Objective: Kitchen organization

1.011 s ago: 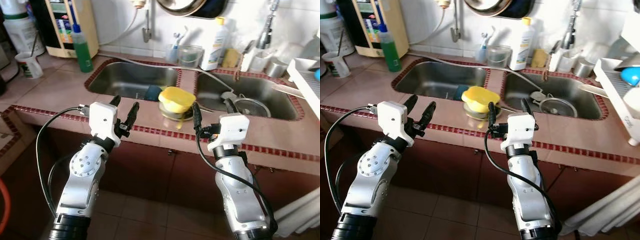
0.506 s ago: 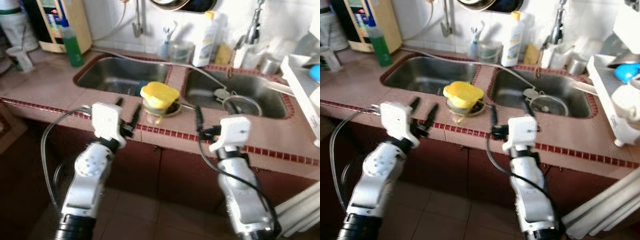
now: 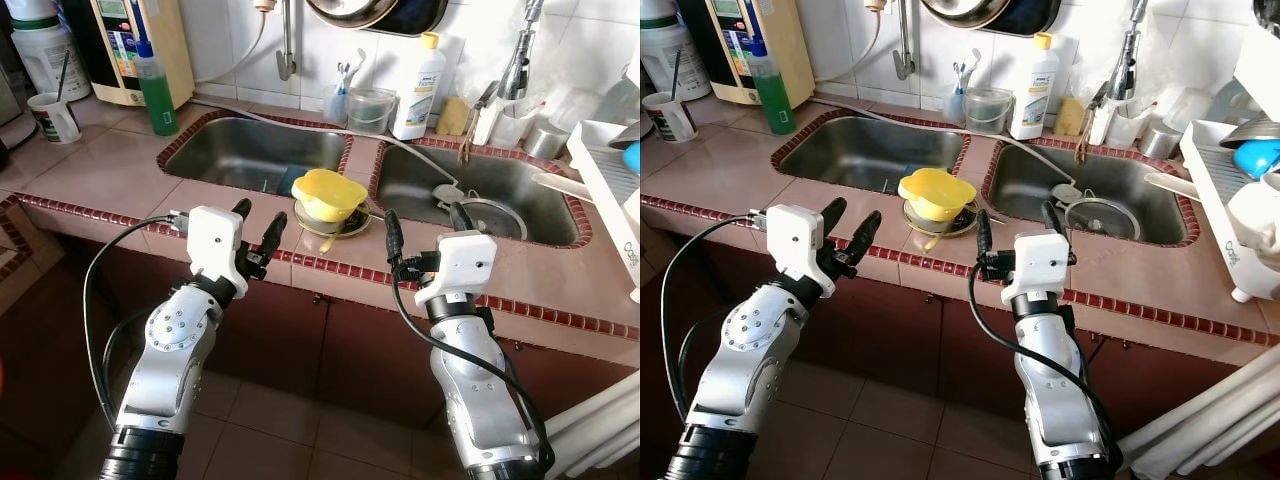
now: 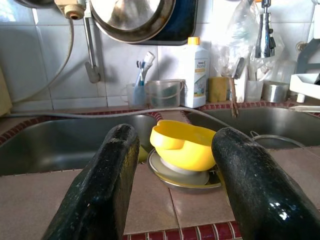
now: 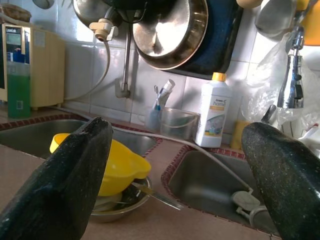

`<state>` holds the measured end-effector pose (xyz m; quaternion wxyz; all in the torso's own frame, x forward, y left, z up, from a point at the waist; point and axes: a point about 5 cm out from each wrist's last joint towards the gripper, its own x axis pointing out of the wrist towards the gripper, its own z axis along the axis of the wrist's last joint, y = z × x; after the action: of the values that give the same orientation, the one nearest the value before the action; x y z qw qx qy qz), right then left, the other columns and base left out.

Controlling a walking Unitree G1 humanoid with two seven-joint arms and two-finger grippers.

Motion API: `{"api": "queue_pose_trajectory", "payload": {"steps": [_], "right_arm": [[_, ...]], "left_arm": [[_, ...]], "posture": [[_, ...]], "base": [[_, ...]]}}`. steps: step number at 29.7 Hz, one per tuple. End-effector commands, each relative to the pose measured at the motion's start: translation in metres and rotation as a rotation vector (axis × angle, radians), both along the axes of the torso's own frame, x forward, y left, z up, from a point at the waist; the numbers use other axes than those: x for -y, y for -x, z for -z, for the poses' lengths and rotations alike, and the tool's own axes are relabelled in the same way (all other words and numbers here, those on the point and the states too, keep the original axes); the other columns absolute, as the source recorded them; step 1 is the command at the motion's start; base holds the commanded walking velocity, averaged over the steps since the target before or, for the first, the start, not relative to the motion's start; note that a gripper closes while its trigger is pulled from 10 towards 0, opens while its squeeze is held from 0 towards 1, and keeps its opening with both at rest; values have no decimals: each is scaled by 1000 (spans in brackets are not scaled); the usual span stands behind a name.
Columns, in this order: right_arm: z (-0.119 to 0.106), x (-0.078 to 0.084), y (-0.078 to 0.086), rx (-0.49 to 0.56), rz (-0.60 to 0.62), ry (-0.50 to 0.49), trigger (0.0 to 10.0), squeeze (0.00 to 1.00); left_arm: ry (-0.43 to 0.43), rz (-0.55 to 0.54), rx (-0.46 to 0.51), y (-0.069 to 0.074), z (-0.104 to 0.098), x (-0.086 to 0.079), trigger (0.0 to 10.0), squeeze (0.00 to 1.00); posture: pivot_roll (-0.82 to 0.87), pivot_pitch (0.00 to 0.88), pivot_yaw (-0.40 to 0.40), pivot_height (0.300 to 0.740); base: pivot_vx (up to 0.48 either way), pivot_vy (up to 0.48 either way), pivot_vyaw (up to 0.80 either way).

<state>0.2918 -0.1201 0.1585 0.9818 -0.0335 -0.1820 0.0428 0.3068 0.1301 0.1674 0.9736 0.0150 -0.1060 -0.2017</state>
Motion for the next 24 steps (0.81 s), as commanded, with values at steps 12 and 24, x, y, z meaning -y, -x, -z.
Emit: {"api": "queue_pose_trajectory", "payload": {"steps": [12,24], "right_arm": [[1,1,4,2,-11,8,10000,0],[3,2,7,-8,-21,16,10000,0]], "left_arm": [[1,19,3,2,-3,1,10000,0],[12,12,-5,3,-3,2,10000,0]], "posture": [[-175,6,-23,732],[-177,13,-25,732]], "base": [[306,0,0],[319,0,0]]}}
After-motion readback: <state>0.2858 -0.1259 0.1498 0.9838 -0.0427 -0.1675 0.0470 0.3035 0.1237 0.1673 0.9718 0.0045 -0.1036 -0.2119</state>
